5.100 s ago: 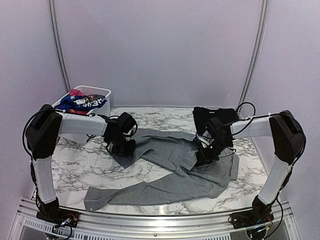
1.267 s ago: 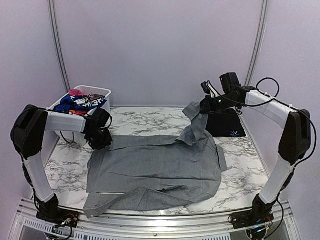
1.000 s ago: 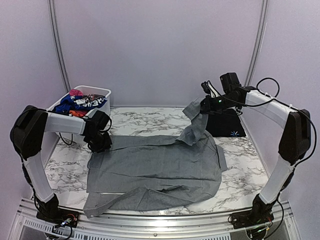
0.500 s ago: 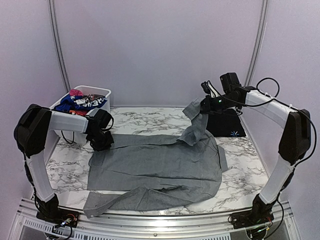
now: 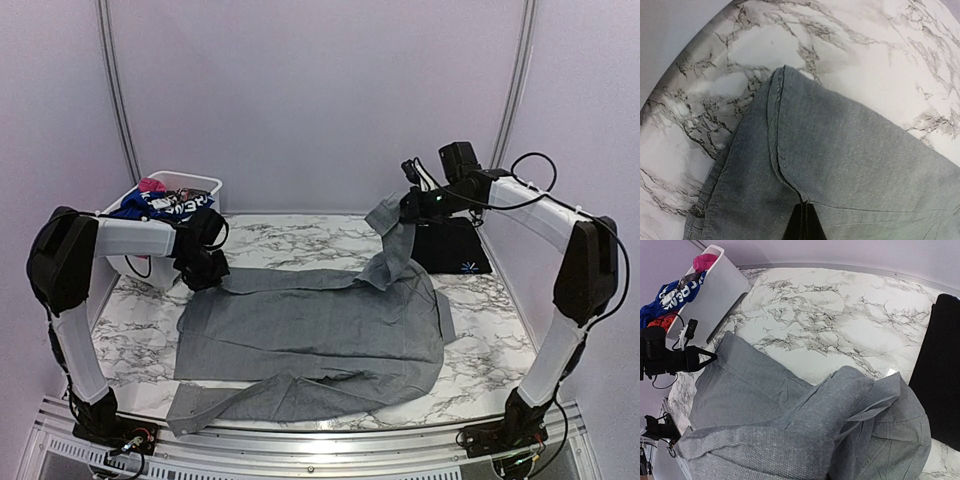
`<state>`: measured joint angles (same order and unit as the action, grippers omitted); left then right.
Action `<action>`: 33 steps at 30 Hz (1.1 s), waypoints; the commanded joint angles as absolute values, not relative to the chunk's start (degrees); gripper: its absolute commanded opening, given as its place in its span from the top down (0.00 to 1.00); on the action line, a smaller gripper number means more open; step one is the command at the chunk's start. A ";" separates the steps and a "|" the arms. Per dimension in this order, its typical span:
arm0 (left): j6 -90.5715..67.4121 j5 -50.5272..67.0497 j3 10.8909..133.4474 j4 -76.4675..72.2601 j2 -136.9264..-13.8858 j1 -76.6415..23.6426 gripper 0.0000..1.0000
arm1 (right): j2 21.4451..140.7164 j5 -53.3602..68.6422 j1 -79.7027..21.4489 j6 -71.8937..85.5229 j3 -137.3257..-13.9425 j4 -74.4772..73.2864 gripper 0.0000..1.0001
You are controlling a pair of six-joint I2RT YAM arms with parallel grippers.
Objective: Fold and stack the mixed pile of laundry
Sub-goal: Pick up the flattened shirt from the center of the board, then fold the flattened shirt at the center of the board.
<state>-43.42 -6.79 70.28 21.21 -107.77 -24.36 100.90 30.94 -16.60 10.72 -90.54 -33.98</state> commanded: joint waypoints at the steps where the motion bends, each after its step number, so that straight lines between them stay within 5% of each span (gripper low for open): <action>1: -40.86 -8.67 74.46 22.87 -104.86 -23.92 1.00 | 102.14 30.62 -13.42 11.75 -96.81 -33.25 1.00; 16: -33.60 -8.42 91.16 24.20 -112.09 -17.70 1.00 | 116.16 35.63 -8.72 16.32 -122.87 -35.93 1.00; 26: -29.47 -6.92 92.49 23.15 -114.29 -15.56 1.00 | 109.84 29.64 -14.95 16.93 -121.00 -40.14 1.00; 33: -29.18 -8.49 87.24 22.61 -110.55 -15.55 1.00 | 96.91 21.15 -22.40 21.51 -105.42 -37.99 1.00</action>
<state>-30.28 -7.38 90.30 21.91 -113.23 -16.21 105.19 26.44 -19.42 17.69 -111.98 -39.24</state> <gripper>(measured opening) 0.005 0.002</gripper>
